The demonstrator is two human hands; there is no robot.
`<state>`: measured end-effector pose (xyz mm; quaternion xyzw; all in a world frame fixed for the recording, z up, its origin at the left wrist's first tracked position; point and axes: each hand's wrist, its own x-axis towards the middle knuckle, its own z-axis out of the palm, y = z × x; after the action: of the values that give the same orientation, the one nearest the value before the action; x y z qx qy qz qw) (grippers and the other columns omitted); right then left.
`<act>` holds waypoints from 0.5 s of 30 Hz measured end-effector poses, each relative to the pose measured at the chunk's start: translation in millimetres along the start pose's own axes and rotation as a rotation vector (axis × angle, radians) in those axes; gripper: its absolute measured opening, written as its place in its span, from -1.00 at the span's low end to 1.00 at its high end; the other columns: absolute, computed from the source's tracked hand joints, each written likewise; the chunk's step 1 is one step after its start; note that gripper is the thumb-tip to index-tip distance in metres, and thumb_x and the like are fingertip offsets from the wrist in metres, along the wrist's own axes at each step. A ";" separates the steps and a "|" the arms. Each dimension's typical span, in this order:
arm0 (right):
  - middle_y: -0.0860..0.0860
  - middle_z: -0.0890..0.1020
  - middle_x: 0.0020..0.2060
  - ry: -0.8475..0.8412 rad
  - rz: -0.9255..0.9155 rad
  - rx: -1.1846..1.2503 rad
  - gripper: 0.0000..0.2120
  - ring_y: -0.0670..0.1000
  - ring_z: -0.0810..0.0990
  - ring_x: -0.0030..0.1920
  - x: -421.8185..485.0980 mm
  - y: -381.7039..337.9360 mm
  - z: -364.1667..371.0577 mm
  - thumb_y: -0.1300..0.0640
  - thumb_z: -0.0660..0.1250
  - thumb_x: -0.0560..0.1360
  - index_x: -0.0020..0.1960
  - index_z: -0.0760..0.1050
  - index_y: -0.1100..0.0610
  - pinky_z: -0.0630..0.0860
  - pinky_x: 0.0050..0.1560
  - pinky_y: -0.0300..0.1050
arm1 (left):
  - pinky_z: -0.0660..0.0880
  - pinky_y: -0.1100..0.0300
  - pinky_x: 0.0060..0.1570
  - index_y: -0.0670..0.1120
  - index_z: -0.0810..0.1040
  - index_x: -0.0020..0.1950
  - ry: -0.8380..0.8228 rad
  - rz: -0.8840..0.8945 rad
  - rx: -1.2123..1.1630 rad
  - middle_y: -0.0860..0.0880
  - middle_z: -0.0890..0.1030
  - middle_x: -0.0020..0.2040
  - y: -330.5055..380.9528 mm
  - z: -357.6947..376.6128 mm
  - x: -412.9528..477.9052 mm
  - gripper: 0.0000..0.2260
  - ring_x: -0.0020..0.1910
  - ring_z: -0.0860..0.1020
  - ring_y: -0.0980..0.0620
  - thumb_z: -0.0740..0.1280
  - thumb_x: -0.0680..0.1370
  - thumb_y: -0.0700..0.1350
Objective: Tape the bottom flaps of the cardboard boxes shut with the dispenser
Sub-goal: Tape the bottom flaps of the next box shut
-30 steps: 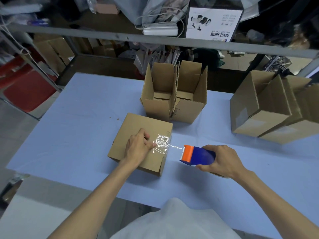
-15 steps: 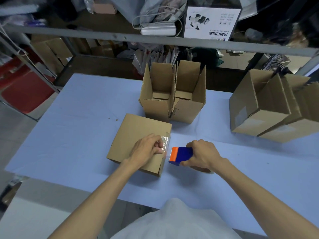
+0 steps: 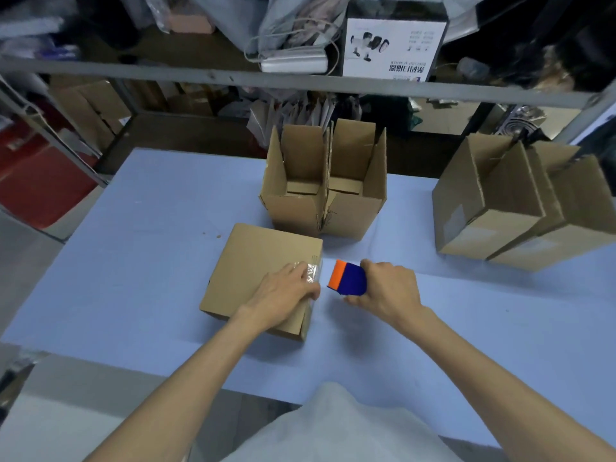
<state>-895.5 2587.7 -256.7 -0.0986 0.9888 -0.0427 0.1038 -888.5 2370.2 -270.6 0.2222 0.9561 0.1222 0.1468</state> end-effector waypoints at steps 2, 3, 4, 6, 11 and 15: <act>0.04 0.58 -0.08 0.018 0.029 -0.006 -0.52 0.11 0.57 -0.12 -4.9 1.2 6.0 -0.24 0.36 0.40 0.11 0.35 0.07 0.30 -0.32 -0.13 | 0.18 0.14 -0.25 0.14 0.47 0.05 -0.040 0.028 0.125 0.05 0.21 -0.07 1.3 0.8 3.5 -0.87 -0.03 0.31 -0.03 0.19 0.59 -0.07; 0.06 0.56 -0.03 0.030 0.049 0.003 -0.51 0.12 0.55 -0.07 -6.3 0.9 10.6 -0.19 0.33 0.45 0.21 0.33 0.09 0.33 -0.28 -0.11 | 0.19 0.13 -0.22 0.14 0.50 0.09 -0.059 0.024 0.141 0.02 0.25 -0.03 1.4 0.4 5.9 -0.82 0.03 0.35 -0.06 0.18 0.60 -0.10; 0.10 0.54 0.03 0.043 0.071 0.005 -0.51 0.13 0.53 -0.02 -7.6 0.9 15.8 -0.09 0.32 0.50 0.31 0.28 0.11 0.33 -0.23 -0.09 | 0.20 0.14 -0.20 0.15 0.50 0.17 -0.072 0.027 0.137 0.00 0.29 0.02 2.3 -0.3 7.7 -0.75 0.08 0.37 -0.09 0.18 0.60 -0.14; 0.22 0.50 0.12 0.088 0.101 -0.025 -0.45 0.18 0.48 0.03 -8.8 1.0 28.4 0.24 0.27 0.52 0.46 0.18 0.23 0.32 -0.13 -0.04 | 0.27 0.13 -0.18 0.17 0.42 0.34 -0.078 -0.003 0.052 -0.03 0.39 0.10 4.2 -4.2 9.7 -0.58 0.09 0.43 -0.09 0.17 0.57 -0.23; 0.37 0.56 -0.09 0.116 0.116 -0.117 -0.39 0.27 0.58 -0.14 -8.5 -4.3 51.8 0.53 0.35 0.32 0.35 0.32 0.48 0.53 -0.16 0.04 | 0.41 0.12 0.06 0.03 0.46 0.32 0.189 -0.119 -0.175 -0.01 0.47 0.09 1.2 -19.3 27.0 -0.64 0.14 0.44 -0.05 0.34 0.53 -0.09; 0.38 0.35 0.27 0.019 0.138 0.084 -0.37 0.30 0.41 0.20 -9.3 -3.7 64.0 0.46 0.13 0.49 0.51 0.00 0.37 0.36 0.22 0.12 | 0.22 0.11 0.37 -0.03 0.27 0.47 0.090 -0.129 -0.048 -0.08 0.31 0.38 0.0 -13.9 48.3 -0.33 0.37 0.27 -0.10 0.44 0.43 0.06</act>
<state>-872.2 2581.9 -316.9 -0.0252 0.9915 -0.0780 0.1012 -934.6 2390.2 -268.6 0.1506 0.9709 0.1451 0.1166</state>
